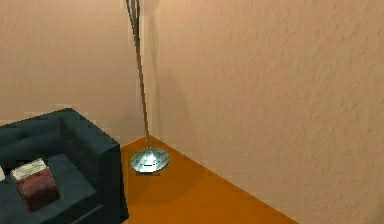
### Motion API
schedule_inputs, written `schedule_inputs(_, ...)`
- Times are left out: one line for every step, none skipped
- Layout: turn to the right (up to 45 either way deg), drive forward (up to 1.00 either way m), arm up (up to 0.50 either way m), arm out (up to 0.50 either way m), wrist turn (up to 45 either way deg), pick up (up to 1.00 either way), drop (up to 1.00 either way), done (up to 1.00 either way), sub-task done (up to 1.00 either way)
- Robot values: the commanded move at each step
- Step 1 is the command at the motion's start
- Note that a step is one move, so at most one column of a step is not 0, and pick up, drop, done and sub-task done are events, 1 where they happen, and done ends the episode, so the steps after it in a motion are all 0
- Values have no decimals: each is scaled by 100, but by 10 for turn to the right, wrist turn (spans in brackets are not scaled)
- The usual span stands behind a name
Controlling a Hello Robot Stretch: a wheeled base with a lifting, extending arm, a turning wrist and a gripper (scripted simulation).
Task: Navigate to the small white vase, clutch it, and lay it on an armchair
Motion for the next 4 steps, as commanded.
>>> schedule_inputs(0,0,50,0,0,0,0,0,0)
schedule_inputs(0,0,38,0,0,0,0,0,0)
schedule_inputs(0,0,0,28,0,0,0,0,0)
schedule_inputs(0,0,0,0,450,0,0,0,0)
